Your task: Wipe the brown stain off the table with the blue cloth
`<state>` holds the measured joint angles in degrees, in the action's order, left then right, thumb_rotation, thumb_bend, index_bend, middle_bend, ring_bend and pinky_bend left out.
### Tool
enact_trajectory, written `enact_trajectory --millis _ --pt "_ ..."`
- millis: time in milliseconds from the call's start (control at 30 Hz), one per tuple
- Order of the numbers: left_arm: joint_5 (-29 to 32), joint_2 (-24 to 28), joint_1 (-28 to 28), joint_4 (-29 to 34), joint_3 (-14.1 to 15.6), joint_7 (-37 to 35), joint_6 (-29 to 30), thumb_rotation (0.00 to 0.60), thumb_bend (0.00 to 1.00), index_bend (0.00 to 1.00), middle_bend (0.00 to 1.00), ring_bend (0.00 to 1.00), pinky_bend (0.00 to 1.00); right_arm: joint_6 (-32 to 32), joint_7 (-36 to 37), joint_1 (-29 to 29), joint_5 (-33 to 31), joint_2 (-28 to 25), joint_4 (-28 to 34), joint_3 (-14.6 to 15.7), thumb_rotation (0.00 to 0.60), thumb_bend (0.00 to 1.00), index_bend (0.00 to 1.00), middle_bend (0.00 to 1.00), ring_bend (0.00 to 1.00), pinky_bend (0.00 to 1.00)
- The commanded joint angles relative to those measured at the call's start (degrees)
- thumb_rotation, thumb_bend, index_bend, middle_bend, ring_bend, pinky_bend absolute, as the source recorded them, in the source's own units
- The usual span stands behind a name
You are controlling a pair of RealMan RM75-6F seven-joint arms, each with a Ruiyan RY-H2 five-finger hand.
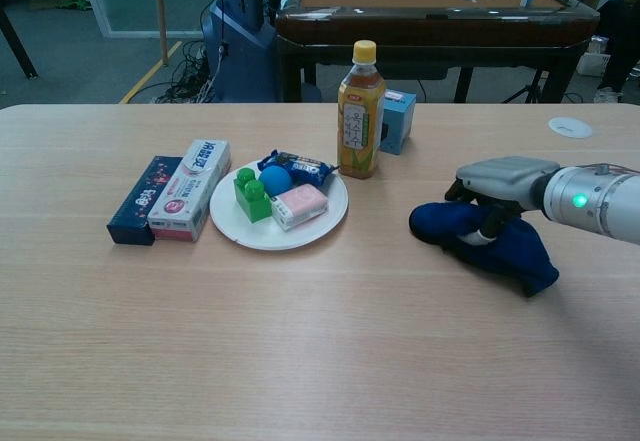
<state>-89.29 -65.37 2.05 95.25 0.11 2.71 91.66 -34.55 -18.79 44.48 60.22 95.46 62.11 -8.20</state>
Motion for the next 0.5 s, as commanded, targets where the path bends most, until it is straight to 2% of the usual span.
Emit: enact_trajectory --millis 33,500 --pt "0.0 0.0 0.0 0.0 0.0 0.0 0.1 0.600 0.32 0.05 0.00 0.00 0.00 0.2 1.1 -0.1 1.1 -0.7 0.5 0.9 0.600 0.61 0.66 0.64 0.61 0.69" --pt "0.3 0.2 0.4 -0.1 -0.1 -0.2 0.3 0.600 0.32 0.05 0.00 0.00 0.00 2.6 -1.0 2.4 -5.3 3.6 -13.9 -0.4 0.600 0.61 0.66 0.64 0.60 0.69"
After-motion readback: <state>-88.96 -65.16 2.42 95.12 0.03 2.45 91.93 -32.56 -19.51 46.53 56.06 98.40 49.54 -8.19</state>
